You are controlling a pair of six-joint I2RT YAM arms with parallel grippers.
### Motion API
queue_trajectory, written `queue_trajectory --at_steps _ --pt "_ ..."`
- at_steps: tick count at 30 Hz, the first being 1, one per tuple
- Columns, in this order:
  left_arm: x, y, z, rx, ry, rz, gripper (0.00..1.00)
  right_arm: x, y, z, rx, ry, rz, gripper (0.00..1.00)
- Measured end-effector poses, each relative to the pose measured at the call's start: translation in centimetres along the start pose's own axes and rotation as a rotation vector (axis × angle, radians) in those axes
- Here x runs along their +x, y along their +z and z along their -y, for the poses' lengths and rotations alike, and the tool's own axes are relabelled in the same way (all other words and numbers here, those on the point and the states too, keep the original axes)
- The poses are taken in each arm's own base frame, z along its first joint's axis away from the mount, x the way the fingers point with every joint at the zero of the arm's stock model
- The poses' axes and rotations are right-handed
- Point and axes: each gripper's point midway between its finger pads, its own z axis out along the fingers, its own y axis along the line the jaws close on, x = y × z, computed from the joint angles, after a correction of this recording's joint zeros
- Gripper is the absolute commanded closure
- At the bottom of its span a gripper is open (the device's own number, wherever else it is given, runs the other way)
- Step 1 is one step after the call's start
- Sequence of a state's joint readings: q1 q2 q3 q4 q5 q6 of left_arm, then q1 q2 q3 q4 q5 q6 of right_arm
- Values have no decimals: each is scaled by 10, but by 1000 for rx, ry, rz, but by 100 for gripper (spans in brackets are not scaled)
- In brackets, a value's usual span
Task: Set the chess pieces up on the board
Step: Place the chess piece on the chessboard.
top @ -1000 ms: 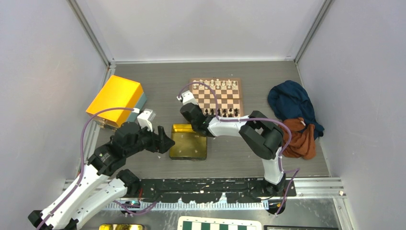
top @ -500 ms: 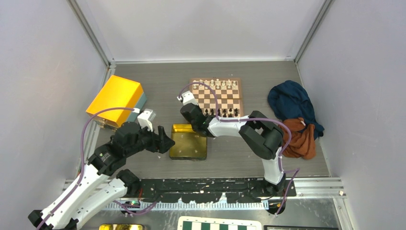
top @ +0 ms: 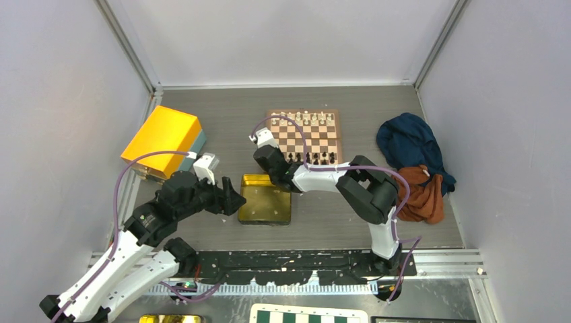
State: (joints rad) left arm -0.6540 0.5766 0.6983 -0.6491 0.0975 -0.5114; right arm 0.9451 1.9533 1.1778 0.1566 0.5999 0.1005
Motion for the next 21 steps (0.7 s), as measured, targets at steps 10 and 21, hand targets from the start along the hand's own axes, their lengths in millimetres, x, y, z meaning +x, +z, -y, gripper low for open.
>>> queue_trajectory --at_steps 10,21 --pt "0 0 0 0 0 0 26 0 0 0 0 0 0 73" --pt "0 0 0 1 0 2 26 0 -2 -4 -8 -5 2 73"
